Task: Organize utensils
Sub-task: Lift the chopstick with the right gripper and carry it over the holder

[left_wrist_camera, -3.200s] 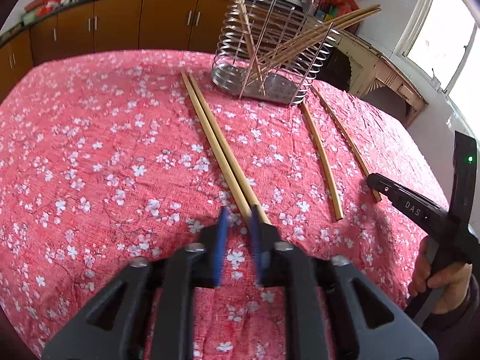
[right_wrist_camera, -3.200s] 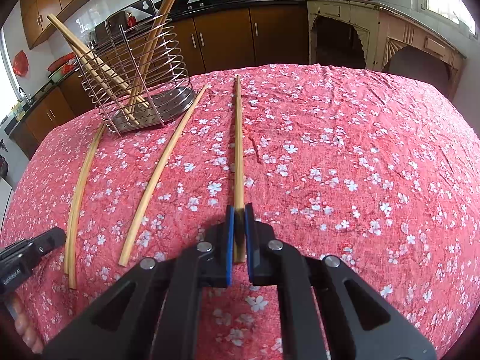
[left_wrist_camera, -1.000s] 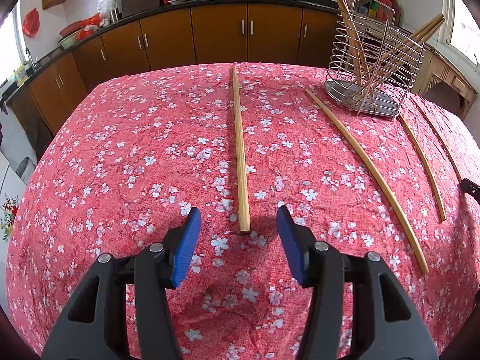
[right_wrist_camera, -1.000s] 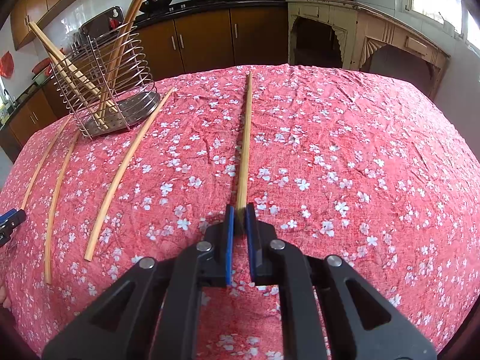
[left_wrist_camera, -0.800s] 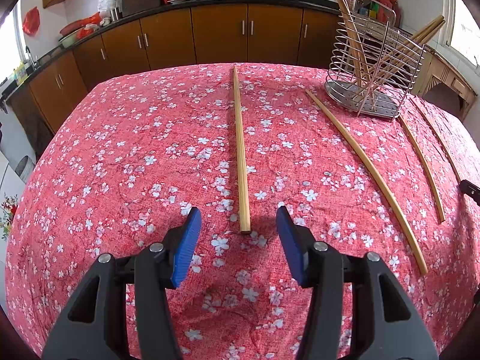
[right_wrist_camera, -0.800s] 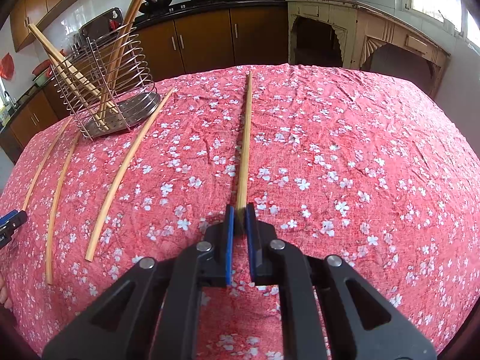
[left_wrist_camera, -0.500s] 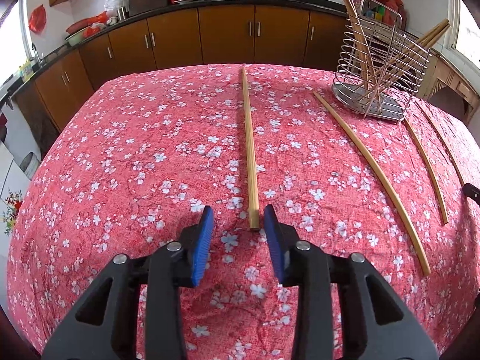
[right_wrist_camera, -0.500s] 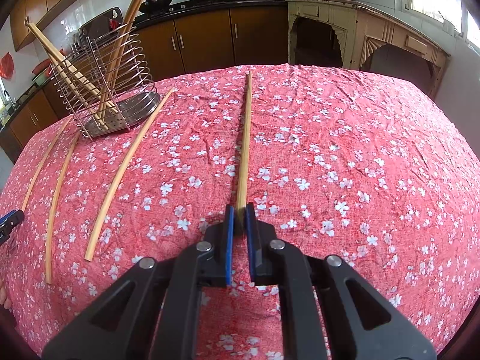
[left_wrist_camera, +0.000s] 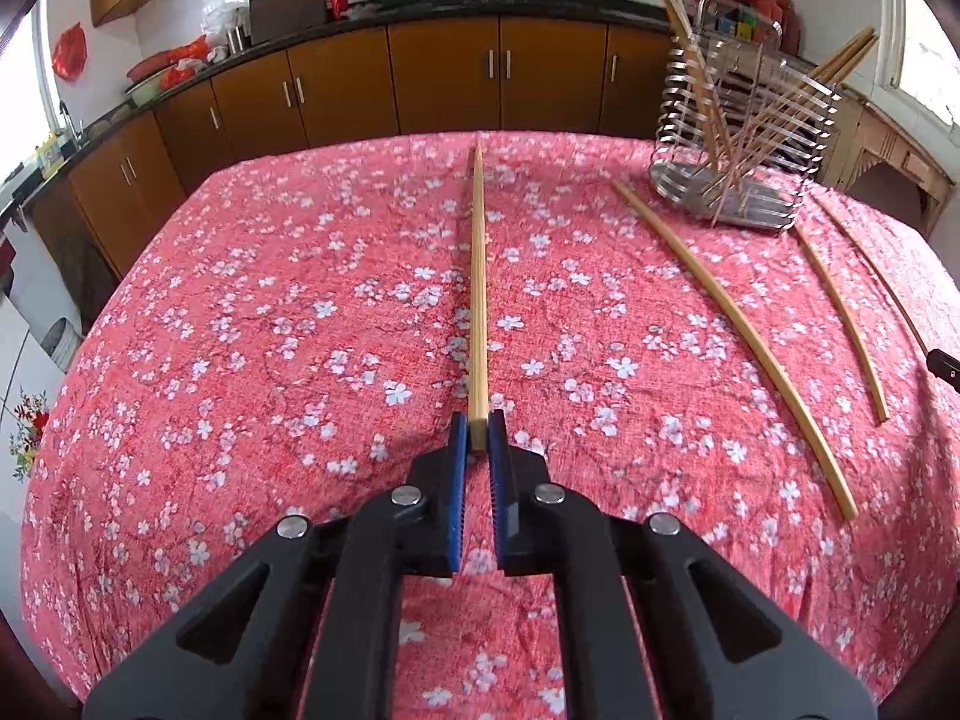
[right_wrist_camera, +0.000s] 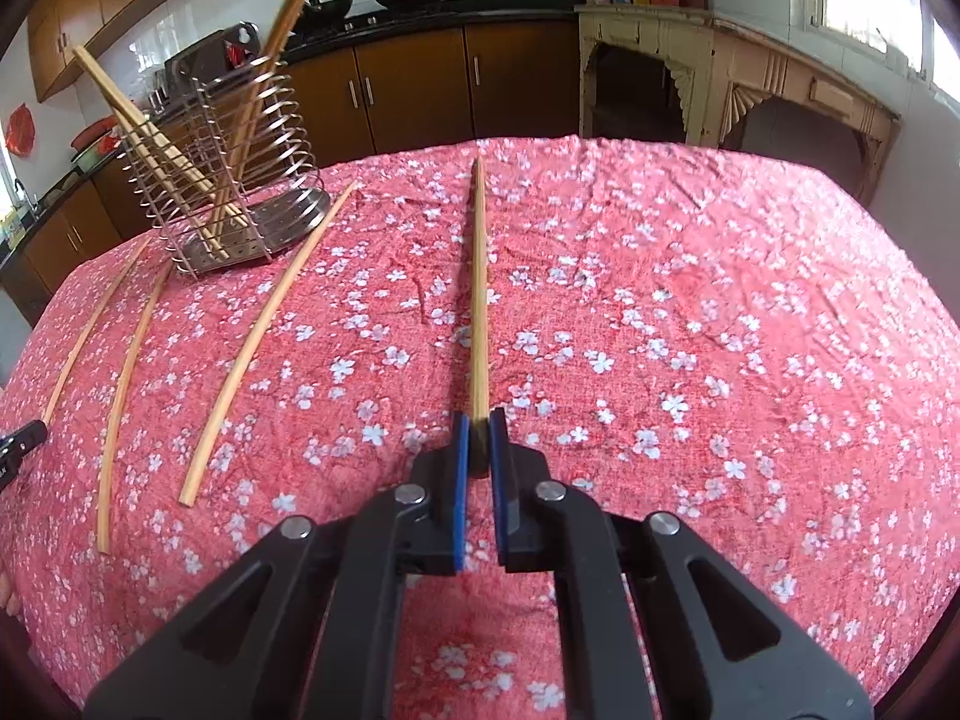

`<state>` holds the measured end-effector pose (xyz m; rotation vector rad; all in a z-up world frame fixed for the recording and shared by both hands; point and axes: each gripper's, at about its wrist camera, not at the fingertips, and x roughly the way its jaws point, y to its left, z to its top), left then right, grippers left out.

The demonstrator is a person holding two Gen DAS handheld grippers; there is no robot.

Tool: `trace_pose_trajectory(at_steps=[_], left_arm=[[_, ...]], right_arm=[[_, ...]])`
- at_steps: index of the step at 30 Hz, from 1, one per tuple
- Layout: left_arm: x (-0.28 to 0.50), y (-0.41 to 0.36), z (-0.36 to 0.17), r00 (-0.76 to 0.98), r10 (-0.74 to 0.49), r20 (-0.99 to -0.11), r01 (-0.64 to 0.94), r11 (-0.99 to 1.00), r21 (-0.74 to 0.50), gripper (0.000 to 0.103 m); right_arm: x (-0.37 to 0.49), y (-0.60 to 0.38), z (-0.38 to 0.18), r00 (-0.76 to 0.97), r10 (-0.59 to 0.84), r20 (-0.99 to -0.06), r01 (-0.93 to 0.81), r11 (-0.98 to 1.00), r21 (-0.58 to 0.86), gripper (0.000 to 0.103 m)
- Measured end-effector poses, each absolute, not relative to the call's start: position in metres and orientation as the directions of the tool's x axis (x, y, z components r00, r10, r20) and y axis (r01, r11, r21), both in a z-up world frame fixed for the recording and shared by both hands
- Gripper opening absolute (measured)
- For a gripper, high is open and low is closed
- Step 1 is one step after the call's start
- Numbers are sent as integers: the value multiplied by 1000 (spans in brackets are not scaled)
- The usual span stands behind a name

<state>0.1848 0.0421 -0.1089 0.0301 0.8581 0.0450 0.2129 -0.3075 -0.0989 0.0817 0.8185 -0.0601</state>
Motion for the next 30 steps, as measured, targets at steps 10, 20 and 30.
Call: trace_pose_trajectory(at_steps=[10, 20, 30], left_arm=[[149, 57, -54, 786, 37, -617, -30, 999, 22, 7], [141, 62, 17, 896, 56, -441, -69, 998, -13, 7], [153, 65, 67, 940, 73, -333, -90, 995, -37, 7]], right_arm=[[179, -310, -49, 786, -31, -617, 67, 997, 37, 8], [169, -308, 18, 887, -34, -461, 57, 998, 36, 8], [183, -307, 70, 930, -30, -366, 57, 997, 61, 8]])
